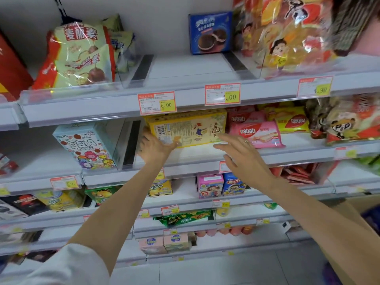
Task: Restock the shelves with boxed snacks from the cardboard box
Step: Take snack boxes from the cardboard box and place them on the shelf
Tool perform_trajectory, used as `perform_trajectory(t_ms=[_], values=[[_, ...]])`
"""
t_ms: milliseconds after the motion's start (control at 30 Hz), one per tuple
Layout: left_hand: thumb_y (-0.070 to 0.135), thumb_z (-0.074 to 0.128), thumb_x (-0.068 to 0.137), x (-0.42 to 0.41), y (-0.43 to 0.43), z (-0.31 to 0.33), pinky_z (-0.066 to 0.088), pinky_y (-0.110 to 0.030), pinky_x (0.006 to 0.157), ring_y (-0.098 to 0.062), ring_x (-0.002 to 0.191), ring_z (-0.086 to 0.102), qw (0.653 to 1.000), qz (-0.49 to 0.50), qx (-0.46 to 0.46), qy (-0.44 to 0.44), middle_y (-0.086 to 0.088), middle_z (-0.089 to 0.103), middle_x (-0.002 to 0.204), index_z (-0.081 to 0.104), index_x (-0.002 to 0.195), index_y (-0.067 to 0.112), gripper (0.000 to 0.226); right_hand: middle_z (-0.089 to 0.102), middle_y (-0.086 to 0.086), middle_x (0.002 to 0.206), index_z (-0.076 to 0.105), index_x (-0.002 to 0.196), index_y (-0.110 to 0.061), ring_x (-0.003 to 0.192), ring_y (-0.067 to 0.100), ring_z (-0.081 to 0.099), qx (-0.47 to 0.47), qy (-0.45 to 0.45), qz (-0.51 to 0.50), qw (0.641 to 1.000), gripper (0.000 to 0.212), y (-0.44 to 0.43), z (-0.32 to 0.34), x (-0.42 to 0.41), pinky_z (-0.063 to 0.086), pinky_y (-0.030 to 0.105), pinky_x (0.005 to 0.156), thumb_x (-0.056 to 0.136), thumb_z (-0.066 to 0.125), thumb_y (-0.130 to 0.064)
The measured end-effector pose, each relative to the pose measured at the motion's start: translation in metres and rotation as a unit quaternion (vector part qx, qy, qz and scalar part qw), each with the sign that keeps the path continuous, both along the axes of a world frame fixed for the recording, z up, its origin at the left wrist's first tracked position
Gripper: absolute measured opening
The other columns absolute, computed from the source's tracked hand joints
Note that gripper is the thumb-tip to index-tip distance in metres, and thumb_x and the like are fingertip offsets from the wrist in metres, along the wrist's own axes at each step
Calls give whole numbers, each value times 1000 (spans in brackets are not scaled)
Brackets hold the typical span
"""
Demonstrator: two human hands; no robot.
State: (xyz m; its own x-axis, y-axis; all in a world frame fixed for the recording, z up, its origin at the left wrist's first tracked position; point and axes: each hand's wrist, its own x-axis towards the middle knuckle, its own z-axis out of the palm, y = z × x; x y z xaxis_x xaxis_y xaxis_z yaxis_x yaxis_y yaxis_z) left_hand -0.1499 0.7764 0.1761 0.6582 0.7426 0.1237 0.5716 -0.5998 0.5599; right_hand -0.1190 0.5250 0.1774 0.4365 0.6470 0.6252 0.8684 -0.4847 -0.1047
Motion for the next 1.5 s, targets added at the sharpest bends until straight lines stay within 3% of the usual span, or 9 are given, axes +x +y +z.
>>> perform_trajectory(t_ms=[133,233,367,600,833,1033,1167,1300,1500], values=[[57,77,64,3,-1,5,28,-47,106,-35,133,32,999,36,-30,-7,-21,32,144,12,144,0,117,59,10,123,65,113,-11,108,24,50,-4,42,-18,999,31,-32,-19,-6,34,33,94,86,48,-8],[34,77,72,-16,-19,2,30,-46,98,-39,122,37,992,25,89,-84,-25,38,133,29,137,-5,90,60,9,117,64,111,-12,101,25,56,-2,71,-28,997,31,-62,-39,-6,46,40,87,83,54,-5],[14,60,79,-48,-84,-26,33,-39,92,-34,110,43,891,-267,264,-253,-20,48,123,47,122,-1,47,62,10,111,60,111,-12,98,21,51,-9,85,-39,996,38,-110,-65,-3,50,40,79,76,61,3],[18,46,76,-8,-228,-78,35,-29,73,-26,86,60,770,-567,273,-103,-8,62,99,46,109,13,33,63,4,107,65,107,-15,95,24,60,-88,157,-131,975,30,-230,-101,-9,47,33,79,85,44,-13],[19,80,53,50,-404,-105,43,-27,63,-20,67,57,649,-705,287,-4,-2,58,77,58,81,13,36,64,7,109,62,103,-15,87,28,64,-109,245,-238,933,29,-391,-128,-9,52,35,72,86,39,-17],[14,60,81,118,-566,-142,31,-32,81,-29,105,49,549,-791,250,104,-12,52,111,52,106,5,27,66,7,95,69,100,-14,83,29,65,-122,337,-359,862,32,-531,-181,2,55,39,70,71,68,0],[19,46,94,162,-662,-194,27,-34,94,-28,121,40,534,-781,251,206,-14,47,128,45,124,3,34,67,6,96,70,100,-15,86,29,65,-142,389,-402,817,31,-601,-223,6,53,41,73,72,68,-4],[34,57,91,195,-721,-270,32,-35,98,-29,127,39,579,-720,162,345,-14,43,139,37,137,5,58,66,8,104,69,103,-15,92,33,64,-154,441,-417,780,34,-645,-268,2,53,42,75,69,68,-5],[54,61,82,212,-742,-356,33,-35,103,-29,132,36,581,-608,94,533,-14,31,148,17,146,5,92,57,2,122,60,122,-21,114,25,53,-110,489,-398,768,38,-675,-306,9,41,35,95,85,54,-11]])
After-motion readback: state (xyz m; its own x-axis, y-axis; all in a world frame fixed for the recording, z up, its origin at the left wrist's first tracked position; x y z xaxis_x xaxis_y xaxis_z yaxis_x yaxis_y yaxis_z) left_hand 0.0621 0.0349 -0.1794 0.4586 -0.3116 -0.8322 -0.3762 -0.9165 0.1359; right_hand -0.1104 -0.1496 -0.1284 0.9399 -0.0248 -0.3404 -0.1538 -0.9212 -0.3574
